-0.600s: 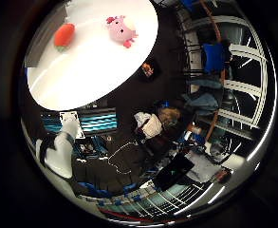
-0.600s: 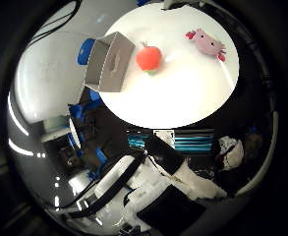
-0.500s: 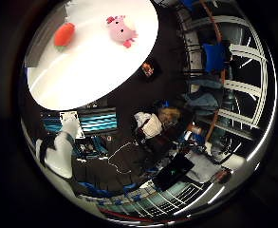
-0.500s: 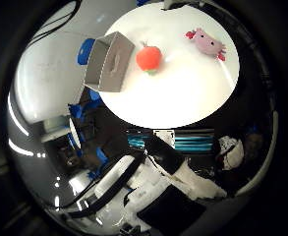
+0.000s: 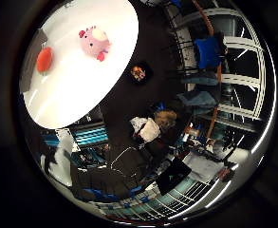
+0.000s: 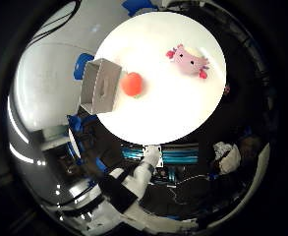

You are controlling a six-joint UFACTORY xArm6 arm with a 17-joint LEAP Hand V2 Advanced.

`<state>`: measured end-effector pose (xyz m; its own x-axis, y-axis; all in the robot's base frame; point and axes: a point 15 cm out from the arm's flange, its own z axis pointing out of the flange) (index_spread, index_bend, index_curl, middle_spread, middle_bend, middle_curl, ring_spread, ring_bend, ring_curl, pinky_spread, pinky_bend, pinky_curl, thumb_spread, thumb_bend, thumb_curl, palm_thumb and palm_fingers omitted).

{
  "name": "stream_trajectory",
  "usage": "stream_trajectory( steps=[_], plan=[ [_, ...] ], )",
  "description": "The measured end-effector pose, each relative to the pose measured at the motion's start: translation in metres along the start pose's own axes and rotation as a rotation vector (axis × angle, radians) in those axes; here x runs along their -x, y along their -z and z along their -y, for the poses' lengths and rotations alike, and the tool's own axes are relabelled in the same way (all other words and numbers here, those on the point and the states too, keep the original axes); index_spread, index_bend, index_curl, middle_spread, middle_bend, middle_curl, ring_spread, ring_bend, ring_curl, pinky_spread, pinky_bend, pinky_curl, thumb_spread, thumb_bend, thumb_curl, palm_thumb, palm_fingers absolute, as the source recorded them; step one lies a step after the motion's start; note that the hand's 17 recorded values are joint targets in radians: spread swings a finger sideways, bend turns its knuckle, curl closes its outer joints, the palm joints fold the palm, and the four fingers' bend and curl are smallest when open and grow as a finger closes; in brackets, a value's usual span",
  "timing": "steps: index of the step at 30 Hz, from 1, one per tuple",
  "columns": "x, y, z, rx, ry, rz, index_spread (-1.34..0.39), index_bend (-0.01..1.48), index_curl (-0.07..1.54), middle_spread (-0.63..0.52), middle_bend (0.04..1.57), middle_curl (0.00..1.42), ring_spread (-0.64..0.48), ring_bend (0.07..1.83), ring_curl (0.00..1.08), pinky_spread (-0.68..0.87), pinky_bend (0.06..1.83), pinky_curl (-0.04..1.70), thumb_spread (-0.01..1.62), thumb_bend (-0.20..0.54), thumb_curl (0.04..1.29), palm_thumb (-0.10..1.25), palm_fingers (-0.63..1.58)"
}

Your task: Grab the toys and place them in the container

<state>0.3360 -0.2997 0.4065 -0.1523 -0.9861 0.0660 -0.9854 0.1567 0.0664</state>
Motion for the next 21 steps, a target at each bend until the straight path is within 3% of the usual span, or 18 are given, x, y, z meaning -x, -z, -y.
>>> stream_trajectory(
  steps=[9, 21],
  plan=[
    [-0.031, -0.06, 0.039, 0.028, -0.044, 0.035, -0.37, 0.16, 0.27, 0.04, 0.19, 0.32, 0.21, 0.34, 0.25, 0.43, 0.49, 0.29, 0.96, -0.027, 0.27, 0.14, 0.1],
    [-0.038, -0.103, 0.08, -0.003, -0.068, 0.039, -0.36, 0.16, 0.28, 0.04, 0.19, 0.31, 0.21, 0.32, 0.25, 0.44, 0.48, 0.28, 0.99, -0.024, 0.28, 0.22, 0.1]
  ],
)
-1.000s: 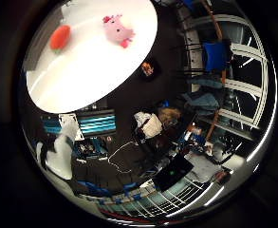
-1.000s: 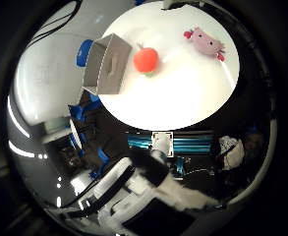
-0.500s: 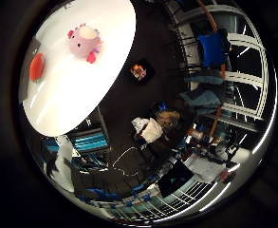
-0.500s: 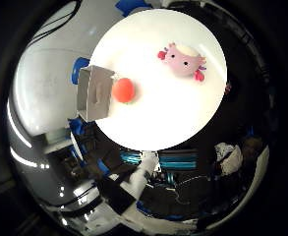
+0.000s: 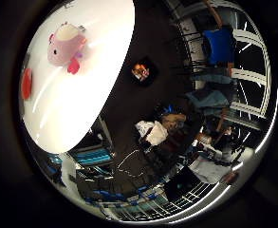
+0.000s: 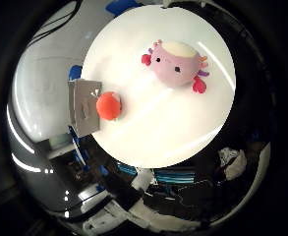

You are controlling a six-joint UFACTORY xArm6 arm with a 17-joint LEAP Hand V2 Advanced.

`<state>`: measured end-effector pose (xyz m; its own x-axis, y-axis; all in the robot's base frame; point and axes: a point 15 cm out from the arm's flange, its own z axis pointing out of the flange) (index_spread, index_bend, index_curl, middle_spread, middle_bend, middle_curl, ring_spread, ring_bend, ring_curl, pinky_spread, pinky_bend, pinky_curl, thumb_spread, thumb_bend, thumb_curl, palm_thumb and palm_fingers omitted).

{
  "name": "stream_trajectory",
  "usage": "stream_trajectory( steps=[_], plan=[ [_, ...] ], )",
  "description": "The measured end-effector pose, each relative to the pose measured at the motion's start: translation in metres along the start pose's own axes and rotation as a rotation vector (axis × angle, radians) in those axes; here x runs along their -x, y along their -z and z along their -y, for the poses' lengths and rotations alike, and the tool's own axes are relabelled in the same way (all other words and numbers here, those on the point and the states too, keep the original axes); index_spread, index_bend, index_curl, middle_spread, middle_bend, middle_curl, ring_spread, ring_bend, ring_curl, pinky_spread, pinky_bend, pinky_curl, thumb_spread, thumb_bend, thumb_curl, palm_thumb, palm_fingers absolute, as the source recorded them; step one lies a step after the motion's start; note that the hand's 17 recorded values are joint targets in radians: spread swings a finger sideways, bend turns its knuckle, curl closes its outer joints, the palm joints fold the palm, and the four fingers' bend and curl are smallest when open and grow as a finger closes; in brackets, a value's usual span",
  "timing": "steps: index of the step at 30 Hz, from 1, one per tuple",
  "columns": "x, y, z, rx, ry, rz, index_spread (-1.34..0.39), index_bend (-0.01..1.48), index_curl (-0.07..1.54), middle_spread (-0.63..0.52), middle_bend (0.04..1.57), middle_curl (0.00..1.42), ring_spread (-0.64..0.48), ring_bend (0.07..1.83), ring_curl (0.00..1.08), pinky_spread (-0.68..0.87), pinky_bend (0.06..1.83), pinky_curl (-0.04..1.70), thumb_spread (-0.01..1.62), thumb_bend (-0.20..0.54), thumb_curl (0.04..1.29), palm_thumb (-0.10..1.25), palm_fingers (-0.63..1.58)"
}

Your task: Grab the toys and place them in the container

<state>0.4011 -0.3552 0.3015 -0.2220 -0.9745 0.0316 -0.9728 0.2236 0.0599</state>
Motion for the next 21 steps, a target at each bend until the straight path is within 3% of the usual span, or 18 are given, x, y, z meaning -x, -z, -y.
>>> stream_trajectory(
  steps=[13, 21],
  plan=[
    [0.018, -0.025, 0.054, -0.076, 0.035, -0.036, -0.37, 0.17, 0.29, 0.03, 0.19, 0.31, 0.21, 0.31, 0.25, 0.44, 0.46, 0.29, 1.0, -0.026, 0.28, 0.26, 0.11],
    [0.048, -0.052, 0.078, -0.054, 0.064, -0.026, -0.37, 0.16, 0.29, 0.03, 0.19, 0.31, 0.21, 0.31, 0.26, 0.44, 0.46, 0.3, 1.01, -0.027, 0.28, 0.26, 0.11]
  ],
)
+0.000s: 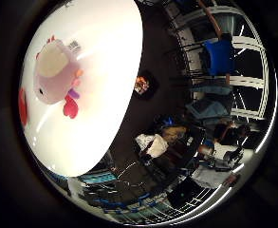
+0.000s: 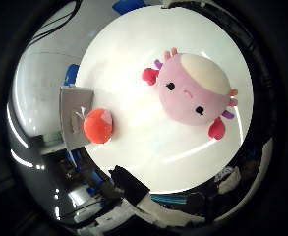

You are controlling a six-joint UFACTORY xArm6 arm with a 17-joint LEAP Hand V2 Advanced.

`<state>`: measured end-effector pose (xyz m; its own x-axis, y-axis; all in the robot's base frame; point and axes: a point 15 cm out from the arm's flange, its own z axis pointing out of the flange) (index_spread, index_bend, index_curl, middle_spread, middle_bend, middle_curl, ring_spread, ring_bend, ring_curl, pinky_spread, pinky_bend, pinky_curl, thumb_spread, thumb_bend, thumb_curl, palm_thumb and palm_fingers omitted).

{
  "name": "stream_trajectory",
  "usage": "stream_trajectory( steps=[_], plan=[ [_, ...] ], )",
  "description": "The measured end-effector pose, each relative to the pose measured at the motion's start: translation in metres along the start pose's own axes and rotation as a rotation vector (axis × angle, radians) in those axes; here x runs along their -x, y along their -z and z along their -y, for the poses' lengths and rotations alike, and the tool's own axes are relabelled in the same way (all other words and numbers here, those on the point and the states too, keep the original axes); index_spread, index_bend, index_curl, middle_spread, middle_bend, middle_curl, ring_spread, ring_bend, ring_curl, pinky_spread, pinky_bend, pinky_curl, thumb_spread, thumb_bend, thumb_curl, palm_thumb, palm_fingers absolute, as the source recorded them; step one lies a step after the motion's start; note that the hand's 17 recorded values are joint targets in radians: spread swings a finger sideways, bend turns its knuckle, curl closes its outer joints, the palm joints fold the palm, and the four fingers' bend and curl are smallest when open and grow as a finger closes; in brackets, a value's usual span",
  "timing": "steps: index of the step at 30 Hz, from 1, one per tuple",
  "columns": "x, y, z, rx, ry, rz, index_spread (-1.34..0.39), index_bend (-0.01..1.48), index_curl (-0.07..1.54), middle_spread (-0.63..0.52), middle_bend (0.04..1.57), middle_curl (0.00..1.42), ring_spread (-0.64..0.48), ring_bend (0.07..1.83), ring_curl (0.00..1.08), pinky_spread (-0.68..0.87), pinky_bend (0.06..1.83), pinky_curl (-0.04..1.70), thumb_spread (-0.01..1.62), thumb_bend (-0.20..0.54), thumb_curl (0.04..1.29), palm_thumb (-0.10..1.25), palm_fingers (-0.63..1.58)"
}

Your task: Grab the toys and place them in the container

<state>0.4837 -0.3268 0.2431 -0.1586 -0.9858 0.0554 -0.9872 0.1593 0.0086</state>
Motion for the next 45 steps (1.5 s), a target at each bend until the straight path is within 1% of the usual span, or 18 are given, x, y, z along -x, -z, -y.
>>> stream_trajectory(
  steps=[7, 11, 16, 20, 23, 25, 27, 29, 30, 33, 35, 36, 38, 40, 42, 45],
  plan=[
    [0.02, -0.034, 0.017, 0.025, 0.029, 0.01, -0.37, 0.16, 0.29, 0.03, 0.19, 0.31, 0.21, 0.32, 0.26, 0.44, 0.46, 0.3, 1.0, -0.027, 0.28, 0.27, 0.11],
    [0.026, -0.049, 0.016, 0.056, 0.044, 0.011, -0.37, 0.17, 0.29, 0.03, 0.19, 0.31, 0.21, 0.32, 0.26, 0.44, 0.46, 0.29, 1.0, -0.027, 0.28, 0.27, 0.13],
    [0.028, -0.054, 0.017, 0.067, 0.058, -0.003, -0.37, 0.17, 0.29, 0.03, 0.19, 0.31, 0.2, 0.32, 0.26, 0.44, 0.44, 0.29, 1.0, -0.024, 0.28, 0.3, 0.16],
    [0.027, -0.059, 0.016, 0.074, 0.06, 0.0, -0.36, 0.16, 0.28, 0.01, 0.21, 0.32, 0.18, 0.37, 0.26, 0.44, 0.43, 0.28, 1.01, -0.022, 0.28, 0.32, 0.24],
    [0.026, -0.059, 0.016, 0.073, 0.063, 0.0, -0.35, 0.17, 0.28, -0.04, 0.24, 0.34, 0.14, 0.43, 0.27, 0.43, 0.41, 0.27, 1.01, -0.022, 0.28, 0.35, 0.33],
    [0.025, -0.057, 0.016, 0.069, 0.063, -0.002, -0.35, 0.17, 0.28, -0.09, 0.28, 0.35, 0.06, 0.5, 0.28, 0.41, 0.41, 0.26, 1.02, -0.021, 0.29, 0.37, 0.46],
    [0.022, -0.054, 0.016, 0.063, 0.059, -0.004, -0.35, 0.17, 0.28, -0.14, 0.35, 0.38, -0.02, 0.59, 0.3, 0.32, 0.4, 0.25, 1.02, -0.016, 0.29, 0.4, 0.58],
    [0.02, -0.052, 0.015, 0.06, 0.058, -0.006, -0.35, 0.16, 0.29, -0.2, 0.44, 0.42, -0.15, 0.72, 0.34, 0.13, 0.45, 0.24, 1.04, -0.018, 0.29, 0.44, 0.72],
    [0.019, -0.051, 0.015, 0.058, 0.06, -0.006, -0.35, 0.15, 0.28, -0.23, 0.48, 0.44, -0.2, 0.78, 0.37, 0.02, 0.53, 0.25, 1.04, -0.014, 0.29, 0.46, 0.82],
    [0.016, -0.041, 0.015, 0.042, 0.065, -0.012, -0.37, 0.17, 0.29, -0.28, 0.55, 0.49, -0.28, 0.88, 0.41, -0.27, 0.74, 0.3, 1.06, -0.009, 0.3, 0.53, 1.01],
    [0.014, -0.037, 0.015, 0.036, 0.07, -0.016, -0.39, 0.19, 0.33, -0.3, 0.61, 0.54, -0.3, 0.93, 0.45, -0.41, 0.83, 0.35, 1.08, -0.004, 0.32, 0.6, 1.1],
    [0.013, -0.035, 0.015, 0.033, 0.068, -0.016, -0.4, 0.23, 0.35, -0.3, 0.67, 0.58, -0.3, 0.95, 0.47, -0.45, 0.85, 0.36, 1.08, 0.0, 0.33, 0.65, 1.15],
    [0.012, -0.026, 0.014, 0.022, 0.07, -0.022, -0.42, 0.31, 0.41, -0.29, 0.75, 0.63, -0.3, 1.0, 0.49, -0.48, 0.93, 0.4, 1.08, 0.008, 0.35, 0.74, 1.2],
    [0.013, -0.018, 0.014, 0.011, 0.076, -0.027, -0.42, 0.38, 0.47, -0.29, 0.81, 0.66, -0.29, 1.05, 0.52, -0.46, 1.0, 0.44, 1.08, 0.004, 0.37, 0.8, 1.22],
    [0.013, -0.008, 0.013, -0.004, 0.081, -0.032, -0.43, 0.54, 0.58, -0.27, 0.91, 0.72, -0.28, 1.14, 0.56, -0.4, 1.12, 0.52, 1.06, -0.004, 0.4, 0.87, 1.23],
    [0.013, 0.007, 0.012, -0.025, 0.08, -0.039, -0.41, 0.7, 0.7, -0.25, 1.04, 0.78, -0.27, 1.23, 0.61, -0.34, 1.22, 0.6, 1.05, -0.007, 0.42, 0.93, 1.18]
  ],
)
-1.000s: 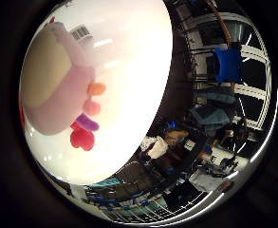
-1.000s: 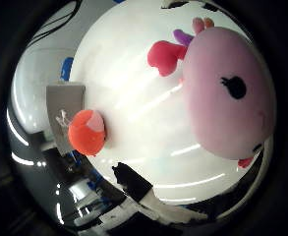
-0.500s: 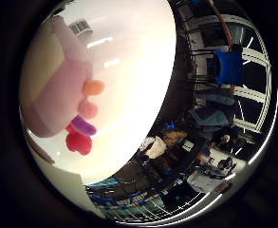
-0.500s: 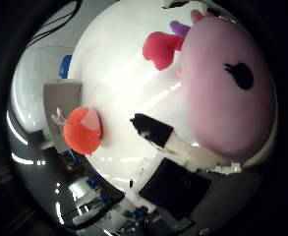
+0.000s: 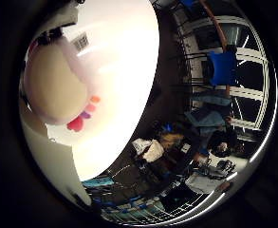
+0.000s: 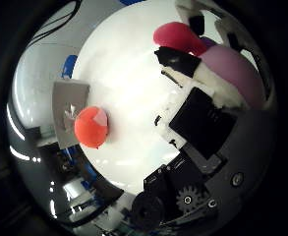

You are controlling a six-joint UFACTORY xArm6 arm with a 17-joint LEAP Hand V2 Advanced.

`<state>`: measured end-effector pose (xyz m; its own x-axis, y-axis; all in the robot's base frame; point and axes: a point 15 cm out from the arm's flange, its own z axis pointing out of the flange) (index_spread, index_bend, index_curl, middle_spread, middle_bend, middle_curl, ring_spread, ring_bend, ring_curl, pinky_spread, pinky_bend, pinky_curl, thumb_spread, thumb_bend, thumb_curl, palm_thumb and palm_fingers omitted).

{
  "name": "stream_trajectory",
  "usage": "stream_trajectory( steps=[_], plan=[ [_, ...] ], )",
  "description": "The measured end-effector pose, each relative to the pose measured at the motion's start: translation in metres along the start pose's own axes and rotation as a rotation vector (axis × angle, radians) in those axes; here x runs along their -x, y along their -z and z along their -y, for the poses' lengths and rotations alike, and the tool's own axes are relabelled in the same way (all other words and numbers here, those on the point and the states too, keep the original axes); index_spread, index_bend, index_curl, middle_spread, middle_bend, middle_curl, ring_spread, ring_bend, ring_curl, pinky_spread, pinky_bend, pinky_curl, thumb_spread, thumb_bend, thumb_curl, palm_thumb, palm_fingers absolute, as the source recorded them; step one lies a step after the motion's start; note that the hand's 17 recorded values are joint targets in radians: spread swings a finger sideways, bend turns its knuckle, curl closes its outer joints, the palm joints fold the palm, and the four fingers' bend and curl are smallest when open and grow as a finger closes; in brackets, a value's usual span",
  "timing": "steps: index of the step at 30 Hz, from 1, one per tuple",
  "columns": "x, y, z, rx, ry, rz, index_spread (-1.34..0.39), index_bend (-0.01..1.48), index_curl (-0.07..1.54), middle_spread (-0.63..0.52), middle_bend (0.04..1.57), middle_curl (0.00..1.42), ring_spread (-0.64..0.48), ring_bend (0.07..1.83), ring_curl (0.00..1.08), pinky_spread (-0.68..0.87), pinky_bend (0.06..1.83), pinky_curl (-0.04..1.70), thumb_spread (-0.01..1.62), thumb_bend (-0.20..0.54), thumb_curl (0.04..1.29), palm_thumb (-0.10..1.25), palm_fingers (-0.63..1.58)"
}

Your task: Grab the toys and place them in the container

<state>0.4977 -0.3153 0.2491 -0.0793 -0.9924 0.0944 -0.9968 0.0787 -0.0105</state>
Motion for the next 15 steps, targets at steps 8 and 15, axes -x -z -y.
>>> stream_trajectory(
  steps=[8, 15],
  plan=[
    [0.009, 0.027, -0.005, -0.036, 0.002, -0.005, -0.37, 0.91, 0.88, -0.22, 1.21, 0.89, -0.25, 1.36, 0.72, -0.24, 1.33, 0.79, 1.09, -0.011, 0.47, 1.01, 1.04],
    [0.02, 0.052, -0.015, -0.063, 0.01, -0.014, -0.34, 0.96, 0.94, -0.22, 1.25, 0.94, -0.26, 1.38, 0.79, -0.2, 1.35, 0.91, 1.13, -0.01, 0.5, 1.03, 0.99]
  ],
)
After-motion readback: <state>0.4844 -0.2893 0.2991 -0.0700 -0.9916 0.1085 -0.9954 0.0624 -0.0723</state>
